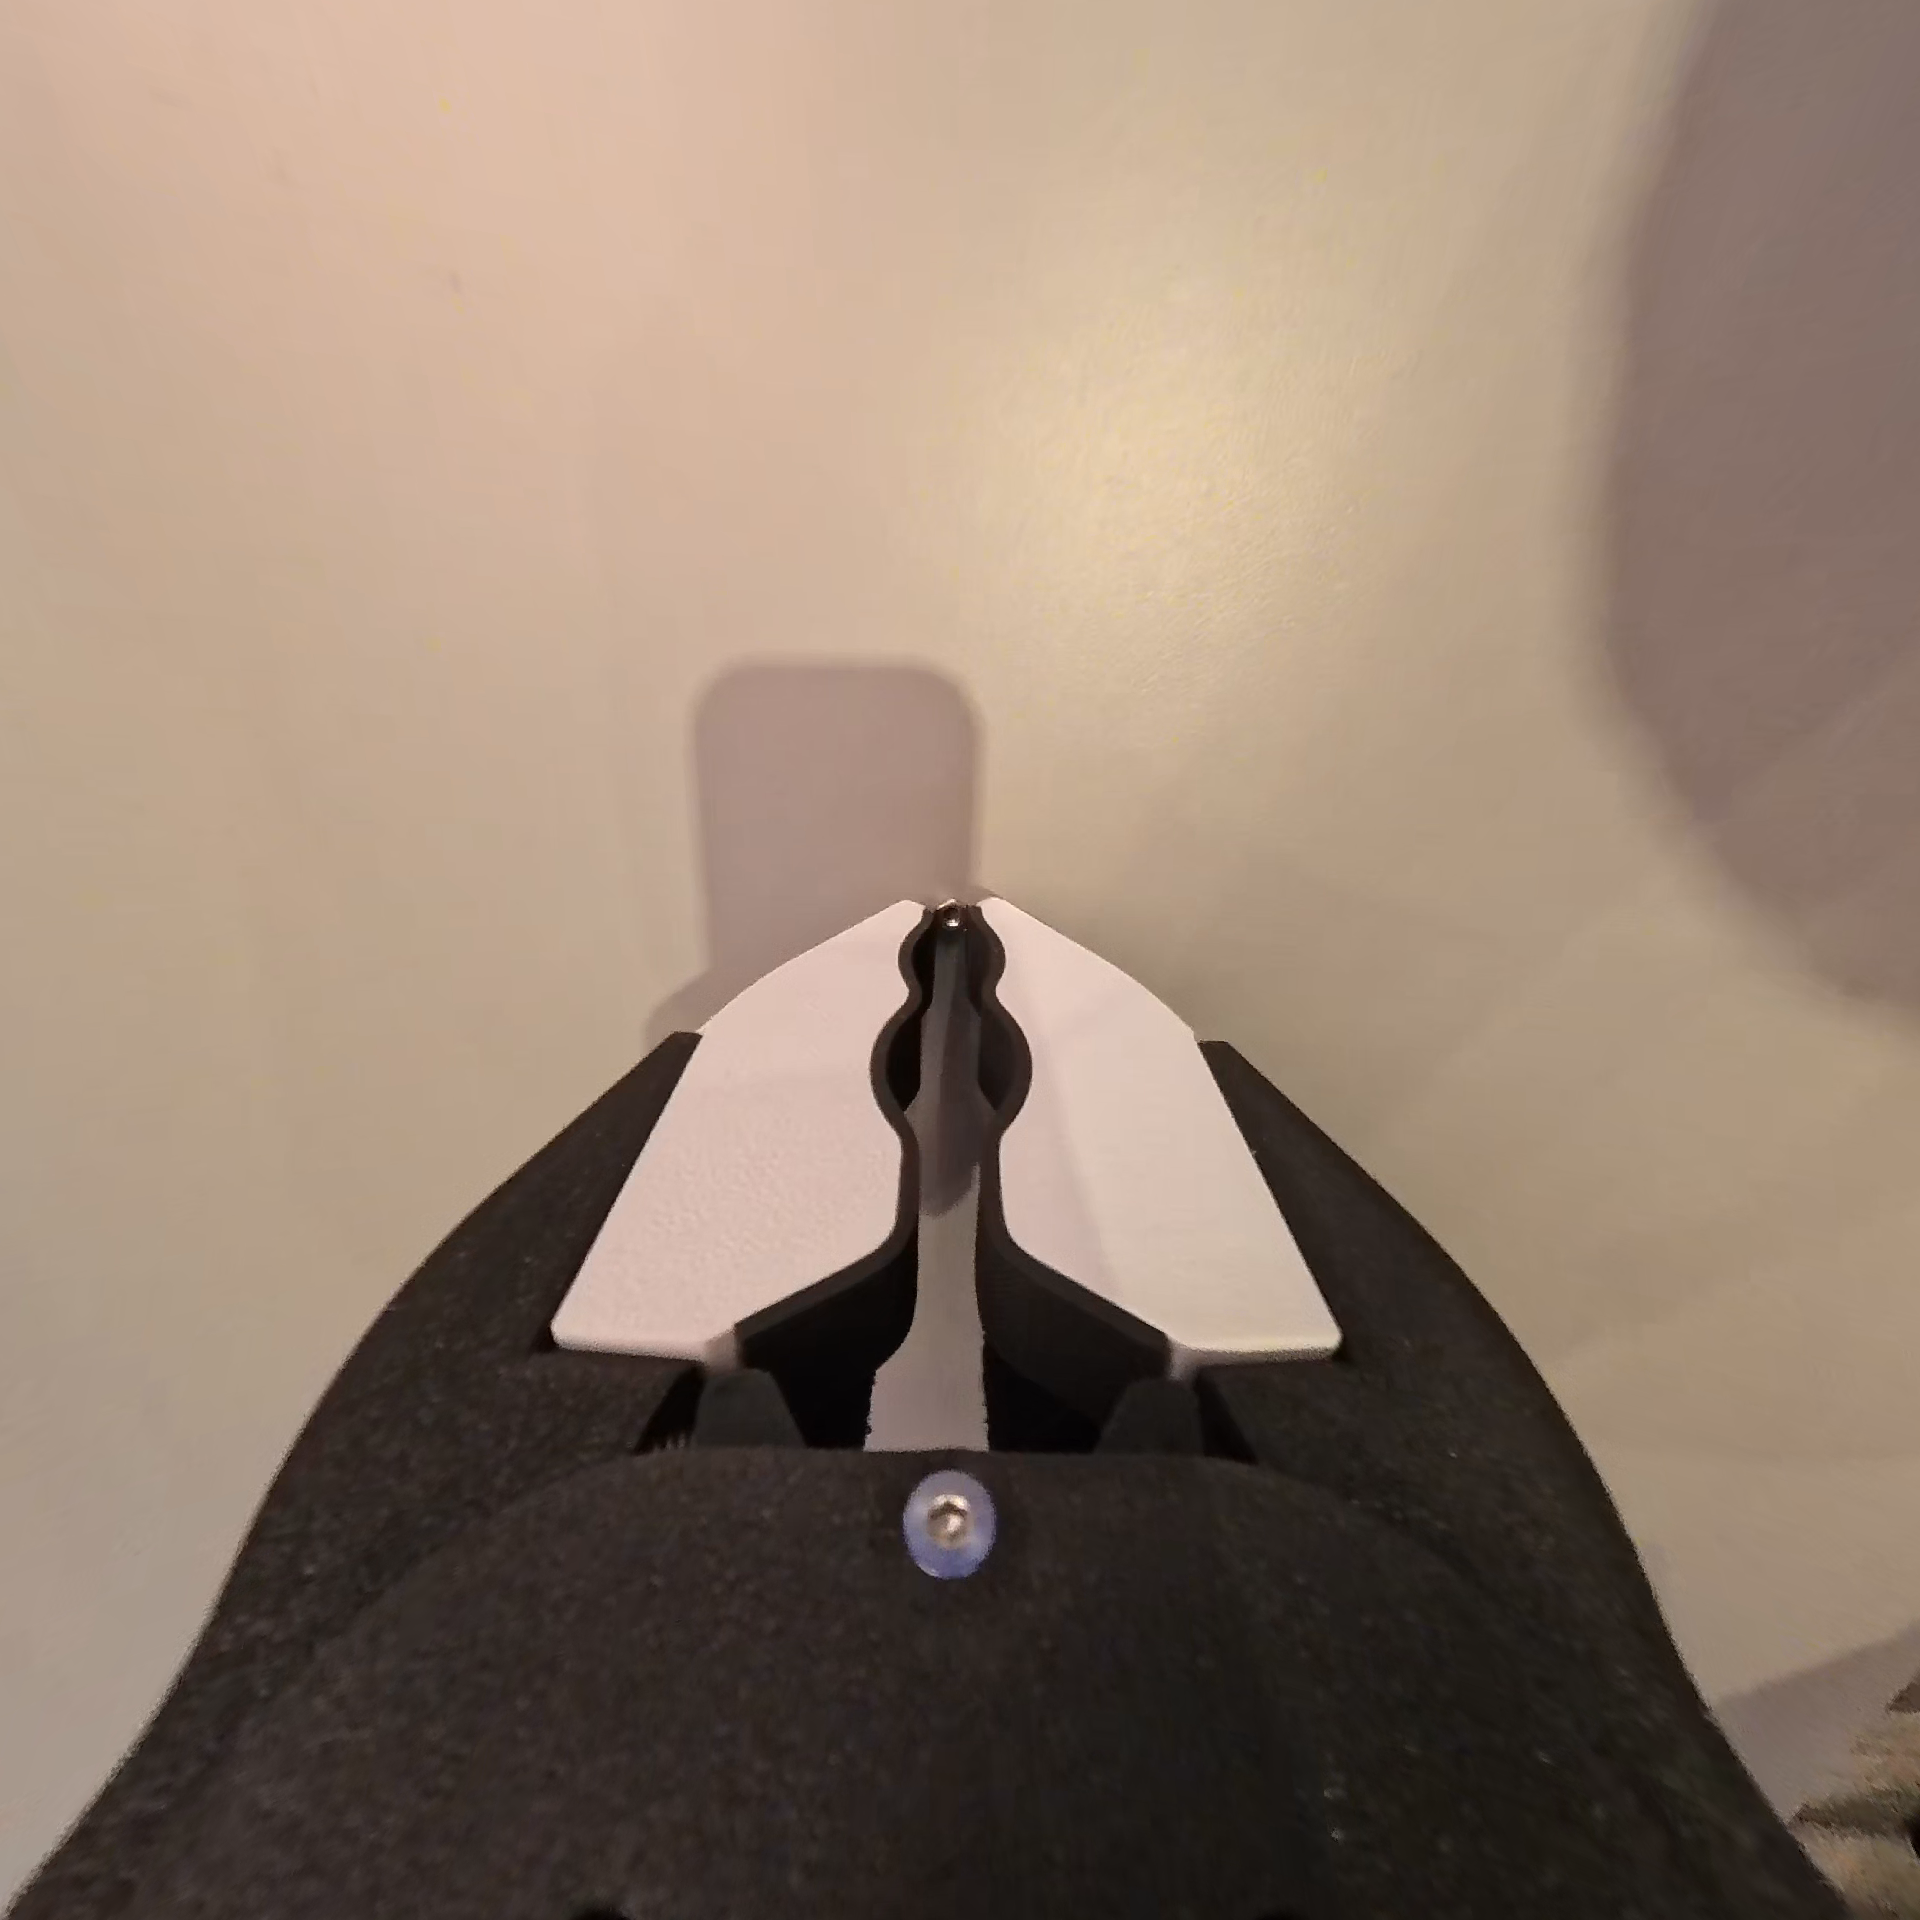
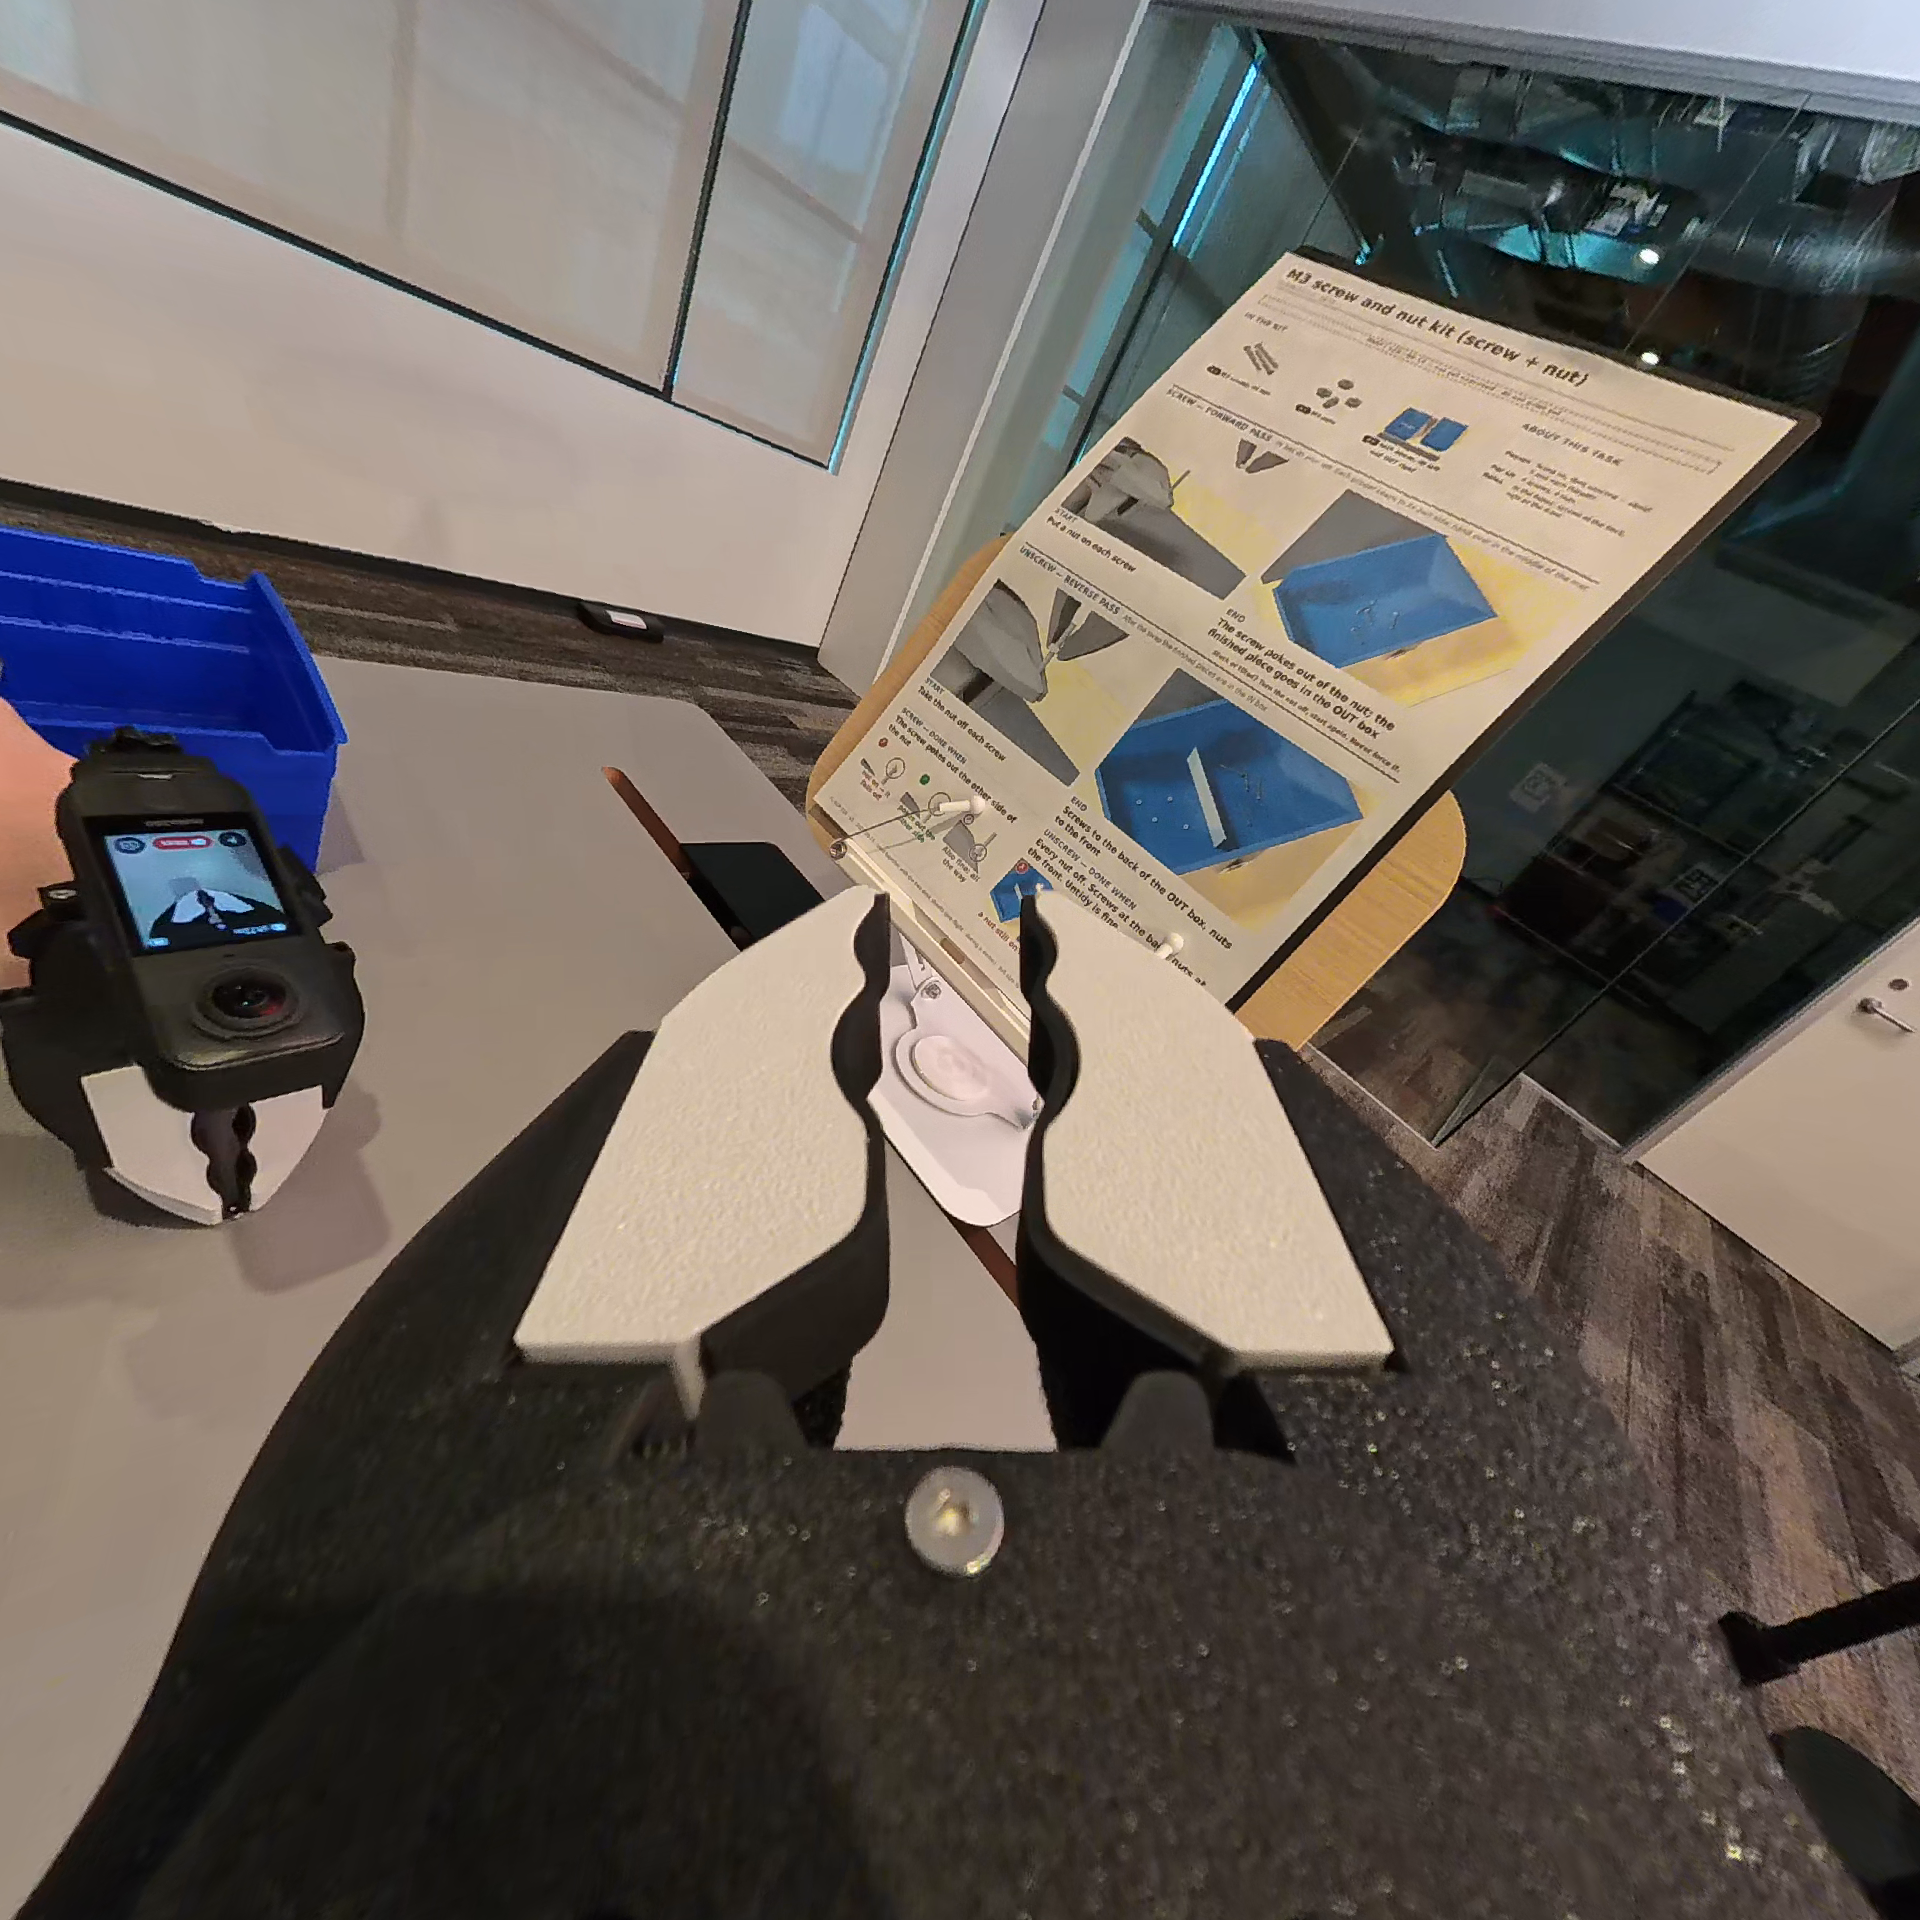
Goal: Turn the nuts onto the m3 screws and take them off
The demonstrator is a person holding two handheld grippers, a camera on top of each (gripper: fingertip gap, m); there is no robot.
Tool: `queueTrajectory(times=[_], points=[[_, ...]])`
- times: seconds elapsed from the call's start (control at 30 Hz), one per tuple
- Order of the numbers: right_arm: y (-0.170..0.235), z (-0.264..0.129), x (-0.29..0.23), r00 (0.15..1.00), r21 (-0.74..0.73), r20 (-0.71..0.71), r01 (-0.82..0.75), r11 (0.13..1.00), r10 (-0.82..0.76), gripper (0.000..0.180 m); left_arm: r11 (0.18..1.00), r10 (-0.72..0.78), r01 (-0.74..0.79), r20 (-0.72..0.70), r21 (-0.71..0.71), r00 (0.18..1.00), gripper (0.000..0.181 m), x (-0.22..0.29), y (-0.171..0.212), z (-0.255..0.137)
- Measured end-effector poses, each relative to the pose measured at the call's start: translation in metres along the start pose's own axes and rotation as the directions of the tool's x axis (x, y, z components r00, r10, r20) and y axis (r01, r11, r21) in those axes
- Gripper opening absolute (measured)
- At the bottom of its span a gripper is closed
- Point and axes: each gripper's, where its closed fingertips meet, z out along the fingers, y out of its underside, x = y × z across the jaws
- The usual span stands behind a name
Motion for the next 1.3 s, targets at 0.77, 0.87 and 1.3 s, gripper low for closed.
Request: queueTrajectory(times=[0.77, 0.87, 1.3], points=[[0.004, 0.000, -0.002, 1.000, -0.026, -0.005, 0.018, 1.000, -0.018, 0.023, 0.929, -0.248, 0.219, 0.062, 0.299, 0.967, 0.010, -0.024, 0.010, -0.129], [0.002, 0.001, -0.004, 1.000, -0.024, -0.003, 0.023, 0.999, -0.023, 0.023, 0.919, -0.332, 0.276, 0.172, 0.281, 0.928, 0.015, -0.035, 0.070, -0.185], [0.009, 0.029, -0.034, 0.992, -0.122, 0.015, 0.130, 0.984, -0.129, 0.023, 0.932, -0.353, 0.359, 0.105, -0.049, 0.930, 0.013, -0.026, 0.275, -0.112]])
